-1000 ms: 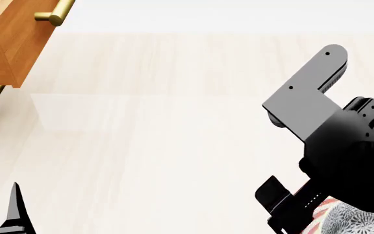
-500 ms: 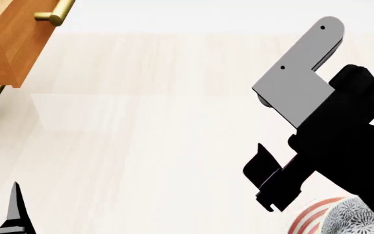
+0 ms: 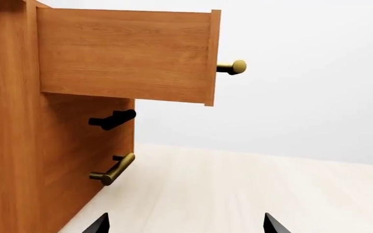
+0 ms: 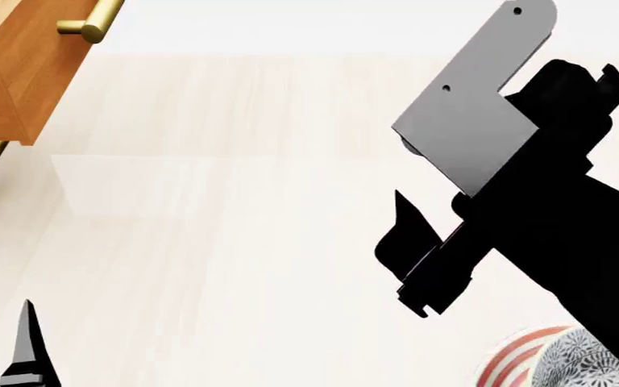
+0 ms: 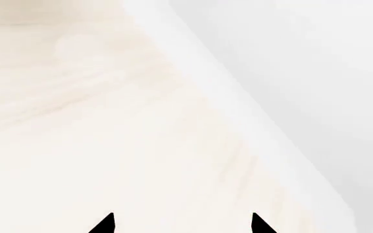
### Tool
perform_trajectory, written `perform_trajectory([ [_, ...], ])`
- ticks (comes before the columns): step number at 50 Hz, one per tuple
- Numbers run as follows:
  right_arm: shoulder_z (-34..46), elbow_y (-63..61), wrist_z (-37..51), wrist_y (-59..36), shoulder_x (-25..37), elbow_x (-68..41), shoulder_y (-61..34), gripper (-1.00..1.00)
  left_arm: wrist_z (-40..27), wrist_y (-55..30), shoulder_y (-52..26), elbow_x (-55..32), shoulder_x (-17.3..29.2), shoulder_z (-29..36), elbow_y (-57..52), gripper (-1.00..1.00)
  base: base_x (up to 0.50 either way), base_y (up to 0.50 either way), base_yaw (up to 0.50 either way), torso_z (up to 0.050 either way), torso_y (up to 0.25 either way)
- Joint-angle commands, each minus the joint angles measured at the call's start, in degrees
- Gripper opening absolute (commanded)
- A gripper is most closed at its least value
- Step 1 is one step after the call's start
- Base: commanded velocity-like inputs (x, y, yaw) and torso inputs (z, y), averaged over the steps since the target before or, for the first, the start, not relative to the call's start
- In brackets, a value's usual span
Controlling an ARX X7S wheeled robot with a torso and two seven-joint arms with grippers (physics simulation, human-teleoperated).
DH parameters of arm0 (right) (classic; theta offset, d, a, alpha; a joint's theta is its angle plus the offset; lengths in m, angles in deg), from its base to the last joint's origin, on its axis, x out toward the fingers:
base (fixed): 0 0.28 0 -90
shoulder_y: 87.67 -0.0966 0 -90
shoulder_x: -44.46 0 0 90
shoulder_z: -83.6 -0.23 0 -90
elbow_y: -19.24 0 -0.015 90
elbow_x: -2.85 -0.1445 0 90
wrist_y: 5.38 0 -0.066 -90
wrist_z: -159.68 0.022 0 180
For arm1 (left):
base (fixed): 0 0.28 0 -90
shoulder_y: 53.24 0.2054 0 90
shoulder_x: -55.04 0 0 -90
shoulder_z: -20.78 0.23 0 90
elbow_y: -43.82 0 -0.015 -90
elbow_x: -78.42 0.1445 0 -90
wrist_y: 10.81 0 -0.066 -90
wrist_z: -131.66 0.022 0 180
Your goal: Put the bowl on the plate.
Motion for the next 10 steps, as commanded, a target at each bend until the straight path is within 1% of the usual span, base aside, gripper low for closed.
perform_trajectory([
  [1, -0.68, -1.65, -0.05, 2.37, 0.13, 2.98, 0.32, 1.00, -0.08, 0.01, -0.05, 0.13, 0.02, 0.19, -0.02, 1.00, 0.00, 0.00, 0.00, 0.000, 0.000],
  [10, -1.35, -3.67, -0.28, 4.32, 0.67, 5.21, 0.32, 1.00, -0.05, 0.27, -0.01, 0.12, 0.08, 0.19, 0.17, 1.00, 0.00, 0.00, 0.00, 0.000, 0.000],
])
